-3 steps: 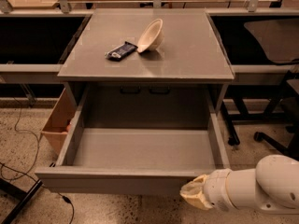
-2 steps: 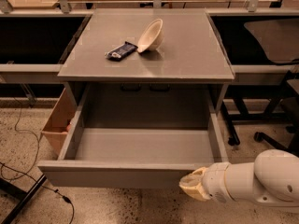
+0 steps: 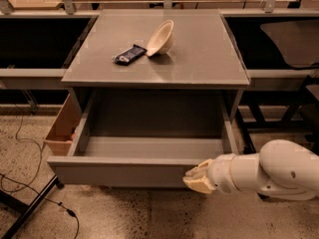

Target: Close top drawer

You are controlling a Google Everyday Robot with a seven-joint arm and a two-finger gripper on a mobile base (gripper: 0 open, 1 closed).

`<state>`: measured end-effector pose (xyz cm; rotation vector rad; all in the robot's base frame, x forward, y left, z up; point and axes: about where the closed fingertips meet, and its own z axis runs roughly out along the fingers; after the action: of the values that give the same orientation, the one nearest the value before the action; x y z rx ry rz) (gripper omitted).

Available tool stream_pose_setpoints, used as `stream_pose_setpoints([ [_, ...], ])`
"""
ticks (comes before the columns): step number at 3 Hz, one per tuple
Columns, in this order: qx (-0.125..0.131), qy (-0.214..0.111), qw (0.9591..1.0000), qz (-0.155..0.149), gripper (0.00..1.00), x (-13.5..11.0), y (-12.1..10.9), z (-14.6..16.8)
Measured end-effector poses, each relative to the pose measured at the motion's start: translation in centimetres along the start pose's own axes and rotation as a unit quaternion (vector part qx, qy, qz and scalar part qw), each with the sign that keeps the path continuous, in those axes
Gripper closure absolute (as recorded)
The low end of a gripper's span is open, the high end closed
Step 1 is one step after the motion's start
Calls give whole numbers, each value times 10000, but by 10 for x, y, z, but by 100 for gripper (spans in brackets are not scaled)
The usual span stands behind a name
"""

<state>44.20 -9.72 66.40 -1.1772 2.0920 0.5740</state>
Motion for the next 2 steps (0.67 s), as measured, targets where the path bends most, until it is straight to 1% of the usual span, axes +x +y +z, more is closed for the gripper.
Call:
stream_pose_setpoints([
  [1,-8,-62,10000,6,2,-9,-14,9],
  [2,-37,-110,9999,19,0,-17,-25,20],
])
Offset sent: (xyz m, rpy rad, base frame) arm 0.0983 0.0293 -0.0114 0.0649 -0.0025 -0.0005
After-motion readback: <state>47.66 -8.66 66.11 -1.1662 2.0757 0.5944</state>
